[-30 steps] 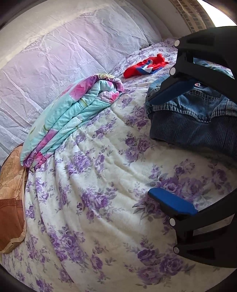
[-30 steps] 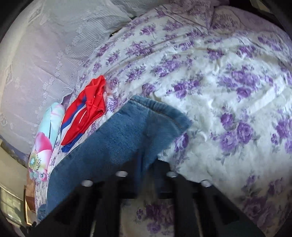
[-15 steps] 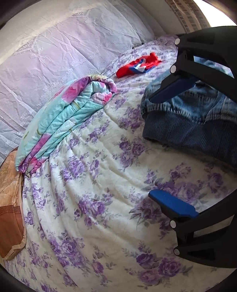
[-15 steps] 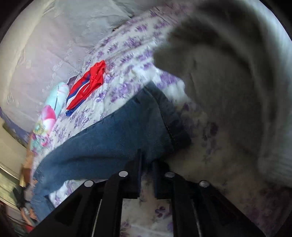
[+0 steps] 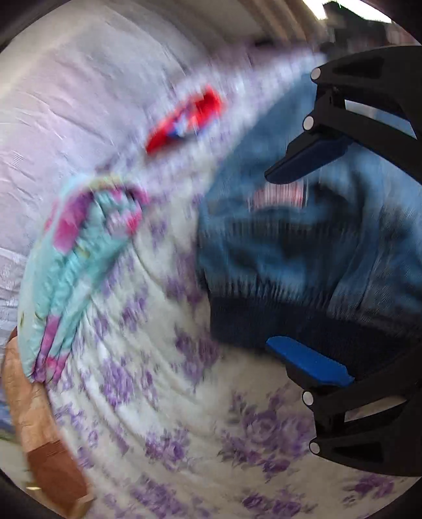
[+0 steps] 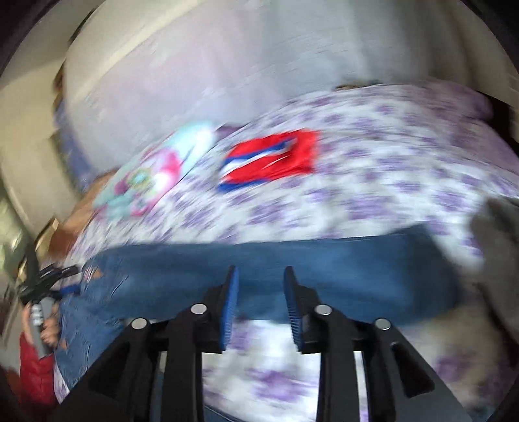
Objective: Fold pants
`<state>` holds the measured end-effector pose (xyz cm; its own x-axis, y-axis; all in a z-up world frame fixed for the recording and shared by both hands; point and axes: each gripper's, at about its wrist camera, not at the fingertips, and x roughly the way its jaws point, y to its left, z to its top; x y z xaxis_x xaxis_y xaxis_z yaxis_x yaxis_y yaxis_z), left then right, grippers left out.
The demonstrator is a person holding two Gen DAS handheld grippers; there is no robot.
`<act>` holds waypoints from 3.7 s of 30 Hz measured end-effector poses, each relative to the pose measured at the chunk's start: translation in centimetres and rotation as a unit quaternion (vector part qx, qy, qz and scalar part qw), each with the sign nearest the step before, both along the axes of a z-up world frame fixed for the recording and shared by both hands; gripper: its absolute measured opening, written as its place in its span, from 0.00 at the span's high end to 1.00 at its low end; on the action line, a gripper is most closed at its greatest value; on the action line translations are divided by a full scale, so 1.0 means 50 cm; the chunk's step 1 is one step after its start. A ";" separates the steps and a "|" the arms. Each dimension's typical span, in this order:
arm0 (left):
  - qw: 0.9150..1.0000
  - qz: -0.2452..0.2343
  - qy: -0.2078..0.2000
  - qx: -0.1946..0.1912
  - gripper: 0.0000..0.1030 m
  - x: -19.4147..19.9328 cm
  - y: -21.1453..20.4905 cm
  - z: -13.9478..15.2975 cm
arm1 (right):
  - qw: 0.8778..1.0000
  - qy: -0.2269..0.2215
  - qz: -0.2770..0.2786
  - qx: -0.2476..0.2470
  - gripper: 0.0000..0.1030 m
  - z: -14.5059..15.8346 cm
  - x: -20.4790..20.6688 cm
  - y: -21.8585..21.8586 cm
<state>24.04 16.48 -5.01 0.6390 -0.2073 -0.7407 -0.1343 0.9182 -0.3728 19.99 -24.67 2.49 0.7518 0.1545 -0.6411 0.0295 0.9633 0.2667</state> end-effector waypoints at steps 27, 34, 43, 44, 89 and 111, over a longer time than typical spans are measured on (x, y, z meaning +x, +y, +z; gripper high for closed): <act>0.997 0.029 -0.021 -0.064 0.08 -0.019 0.049 -0.015 | 0.964 0.133 0.035 0.228 0.46 -0.153 0.068 0.082; 0.996 0.032 -0.024 -0.078 0.08 -0.023 0.053 -0.016 | 0.949 0.118 -0.033 0.292 0.93 -0.190 0.083 0.042; 0.997 0.034 -0.029 -0.069 0.08 -0.037 0.054 -0.012 | 0.972 0.139 -0.004 0.190 0.96 -0.176 -0.005 0.043; 0.996 0.035 -0.030 -0.070 0.08 -0.040 0.056 -0.012 | 0.972 0.133 0.002 0.193 0.96 -0.165 -0.006 0.048; 0.996 0.068 -0.030 0.053 0.09 -0.052 0.049 0.043 | 0.989 0.124 -0.039 0.066 0.91 -0.100 0.154 -0.064; 0.975 0.016 -0.085 0.203 0.08 -0.079 -0.097 0.082 | 0.983 0.114 0.027 -0.143 0.03 -0.093 0.178 0.088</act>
<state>20.09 11.64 -0.92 0.7609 0.1036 -0.6405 -0.1332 0.9911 0.0020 28.90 -20.27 -2.18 0.5784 -0.0202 -0.8155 0.0036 0.9997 -0.0222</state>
